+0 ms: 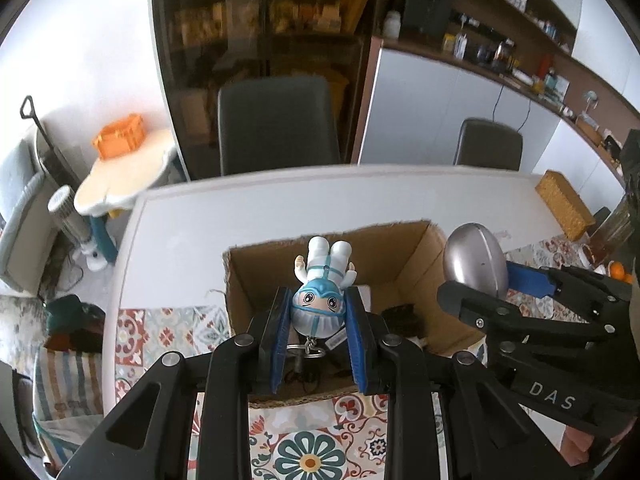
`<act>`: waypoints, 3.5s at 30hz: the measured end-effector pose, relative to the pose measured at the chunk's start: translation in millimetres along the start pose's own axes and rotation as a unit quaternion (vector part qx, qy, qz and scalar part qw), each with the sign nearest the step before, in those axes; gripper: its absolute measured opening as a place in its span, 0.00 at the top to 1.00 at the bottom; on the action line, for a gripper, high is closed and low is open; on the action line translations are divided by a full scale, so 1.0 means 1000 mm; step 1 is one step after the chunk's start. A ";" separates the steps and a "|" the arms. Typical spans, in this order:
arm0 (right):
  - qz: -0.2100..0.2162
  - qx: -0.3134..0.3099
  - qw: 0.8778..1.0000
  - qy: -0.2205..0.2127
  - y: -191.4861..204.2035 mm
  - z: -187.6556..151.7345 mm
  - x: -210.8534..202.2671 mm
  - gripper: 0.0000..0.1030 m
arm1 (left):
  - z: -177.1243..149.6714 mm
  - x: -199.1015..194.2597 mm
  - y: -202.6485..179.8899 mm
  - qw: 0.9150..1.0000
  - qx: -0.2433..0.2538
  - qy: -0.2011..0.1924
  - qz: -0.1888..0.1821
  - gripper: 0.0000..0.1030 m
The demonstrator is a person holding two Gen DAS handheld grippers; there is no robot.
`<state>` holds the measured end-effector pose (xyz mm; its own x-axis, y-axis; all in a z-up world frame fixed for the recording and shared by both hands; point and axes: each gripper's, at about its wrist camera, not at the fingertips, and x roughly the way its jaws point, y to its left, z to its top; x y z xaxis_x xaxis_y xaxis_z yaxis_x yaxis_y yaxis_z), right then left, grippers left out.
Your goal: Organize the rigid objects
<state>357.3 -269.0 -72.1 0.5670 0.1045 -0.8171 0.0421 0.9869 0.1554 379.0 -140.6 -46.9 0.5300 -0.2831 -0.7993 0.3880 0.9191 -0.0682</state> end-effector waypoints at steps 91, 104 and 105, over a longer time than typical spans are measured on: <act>-0.040 -0.018 0.984 -0.175 0.056 -0.167 -0.208 0.07 | -0.159 -0.232 -0.002 0.982 -0.031 -0.155 0.101 0.00; -0.039 -0.018 0.983 -0.177 0.057 -0.168 -0.208 0.07 | -0.161 -0.231 -0.002 0.982 -0.030 -0.156 0.103 0.00; -0.040 -0.018 0.983 -0.177 0.056 -0.168 -0.209 0.07 | -0.160 -0.231 -0.002 0.982 -0.030 -0.155 0.103 0.00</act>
<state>103.2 -214.6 13.9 0.8137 -0.0166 -0.5810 0.0724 0.9947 0.0729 134.8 -33.5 42.7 0.8000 -0.1502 -0.5808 0.2079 0.9776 0.0335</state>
